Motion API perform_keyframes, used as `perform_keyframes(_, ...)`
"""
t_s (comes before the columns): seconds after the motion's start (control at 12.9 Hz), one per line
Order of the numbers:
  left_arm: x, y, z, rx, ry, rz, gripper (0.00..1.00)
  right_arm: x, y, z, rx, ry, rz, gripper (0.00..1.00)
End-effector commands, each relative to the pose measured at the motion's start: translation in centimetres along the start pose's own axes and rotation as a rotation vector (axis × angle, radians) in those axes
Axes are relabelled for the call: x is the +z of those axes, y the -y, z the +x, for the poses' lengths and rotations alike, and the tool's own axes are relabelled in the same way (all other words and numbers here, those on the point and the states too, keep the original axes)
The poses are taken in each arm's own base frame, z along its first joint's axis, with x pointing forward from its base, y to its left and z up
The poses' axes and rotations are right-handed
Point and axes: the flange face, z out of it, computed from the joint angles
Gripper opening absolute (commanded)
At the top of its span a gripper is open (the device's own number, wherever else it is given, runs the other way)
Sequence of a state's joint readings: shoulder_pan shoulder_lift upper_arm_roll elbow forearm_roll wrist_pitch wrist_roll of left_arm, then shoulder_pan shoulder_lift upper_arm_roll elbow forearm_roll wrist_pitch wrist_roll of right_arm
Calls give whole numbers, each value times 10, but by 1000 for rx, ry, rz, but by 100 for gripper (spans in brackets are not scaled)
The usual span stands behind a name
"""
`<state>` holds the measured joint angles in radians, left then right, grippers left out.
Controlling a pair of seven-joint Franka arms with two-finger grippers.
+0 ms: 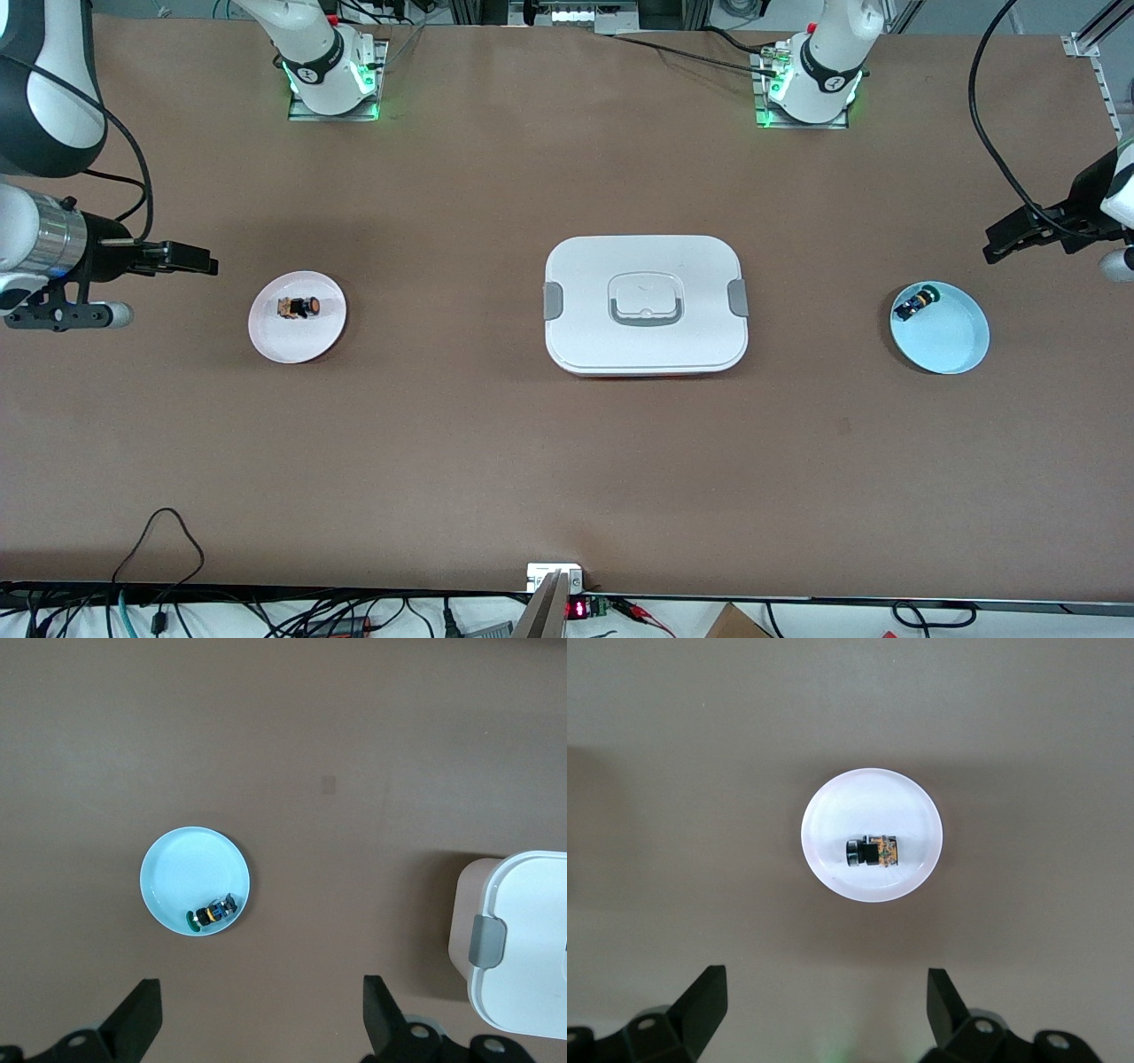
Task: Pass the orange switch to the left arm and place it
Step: 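Move the right gripper over the orange switch on the white plate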
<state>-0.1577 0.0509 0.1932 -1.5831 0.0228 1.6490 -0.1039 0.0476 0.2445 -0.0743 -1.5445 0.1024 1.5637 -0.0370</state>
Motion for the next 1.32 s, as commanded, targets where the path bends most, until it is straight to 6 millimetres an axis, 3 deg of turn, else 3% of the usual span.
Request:
perform_keyframes(0.0, -5, 2, 6, 0, -6, 26, 100, -8, 4, 0, -7, -18, 4, 100)
perform_keyframes(0.62, -6, 4, 6, -4, -8, 25, 100, -5, 16, 14, -34, -91, -58, 100)
perform_keyframes(1.09, -7, 9, 6, -13, -10, 25, 100, 40, 14, 35, -58, -59, -146, 100)
perform_keyframes(1.24, -7, 10, 6, -13, -9, 25, 100, 67, 12, 41, -64, -74, -161, 100)
